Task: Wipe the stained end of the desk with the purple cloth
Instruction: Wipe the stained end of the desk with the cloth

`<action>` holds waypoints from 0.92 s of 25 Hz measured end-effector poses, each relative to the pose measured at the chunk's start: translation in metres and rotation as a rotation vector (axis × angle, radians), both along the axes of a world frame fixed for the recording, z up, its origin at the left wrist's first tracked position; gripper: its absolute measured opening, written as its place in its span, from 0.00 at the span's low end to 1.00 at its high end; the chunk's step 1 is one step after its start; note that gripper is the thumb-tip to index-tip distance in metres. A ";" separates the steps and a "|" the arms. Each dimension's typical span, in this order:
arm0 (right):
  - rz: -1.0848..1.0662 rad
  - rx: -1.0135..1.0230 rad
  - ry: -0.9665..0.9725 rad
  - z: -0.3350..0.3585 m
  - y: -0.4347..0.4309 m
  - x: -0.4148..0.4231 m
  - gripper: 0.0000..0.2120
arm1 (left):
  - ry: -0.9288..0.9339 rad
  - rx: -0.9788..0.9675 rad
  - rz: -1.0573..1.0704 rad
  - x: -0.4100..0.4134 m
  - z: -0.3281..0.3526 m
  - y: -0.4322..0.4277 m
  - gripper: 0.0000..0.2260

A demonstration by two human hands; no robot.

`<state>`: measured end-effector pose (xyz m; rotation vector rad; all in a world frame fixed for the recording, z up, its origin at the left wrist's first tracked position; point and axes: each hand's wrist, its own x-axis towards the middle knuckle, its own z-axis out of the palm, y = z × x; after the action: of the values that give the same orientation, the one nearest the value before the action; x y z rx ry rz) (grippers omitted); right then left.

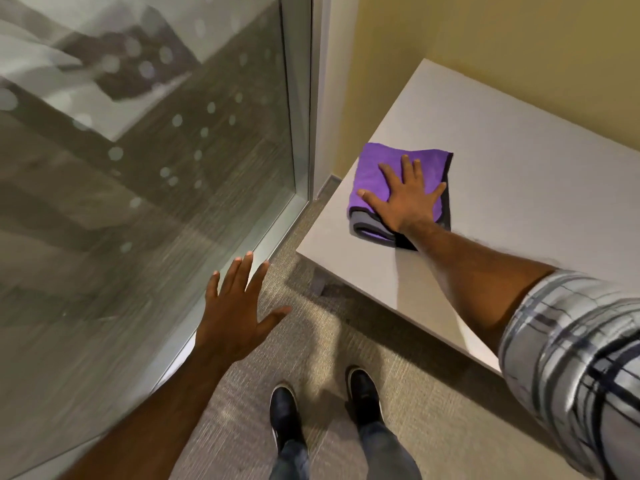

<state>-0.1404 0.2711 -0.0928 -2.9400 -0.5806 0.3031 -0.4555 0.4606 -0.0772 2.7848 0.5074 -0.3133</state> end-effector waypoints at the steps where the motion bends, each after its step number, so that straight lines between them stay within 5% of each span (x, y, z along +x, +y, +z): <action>1: -0.036 0.013 0.001 0.001 -0.008 0.003 0.39 | -0.029 -0.010 0.005 0.002 0.001 0.000 0.42; 10: -0.145 0.040 -0.076 0.015 -0.070 -0.032 0.27 | -0.083 -0.001 -0.031 0.020 0.021 -0.012 0.40; 17: -0.110 0.228 -0.042 0.018 -0.092 -0.064 0.23 | -0.304 -0.106 -0.174 0.063 0.046 -0.044 0.36; 23: -0.412 0.475 -0.156 0.024 -0.126 -0.069 0.25 | -0.156 -0.273 -0.150 0.127 0.050 -0.067 0.28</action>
<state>-0.2091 0.1453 -0.0685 -2.5423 -0.0358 -0.1003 -0.3282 0.3938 -0.0275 2.5578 0.2016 -0.1795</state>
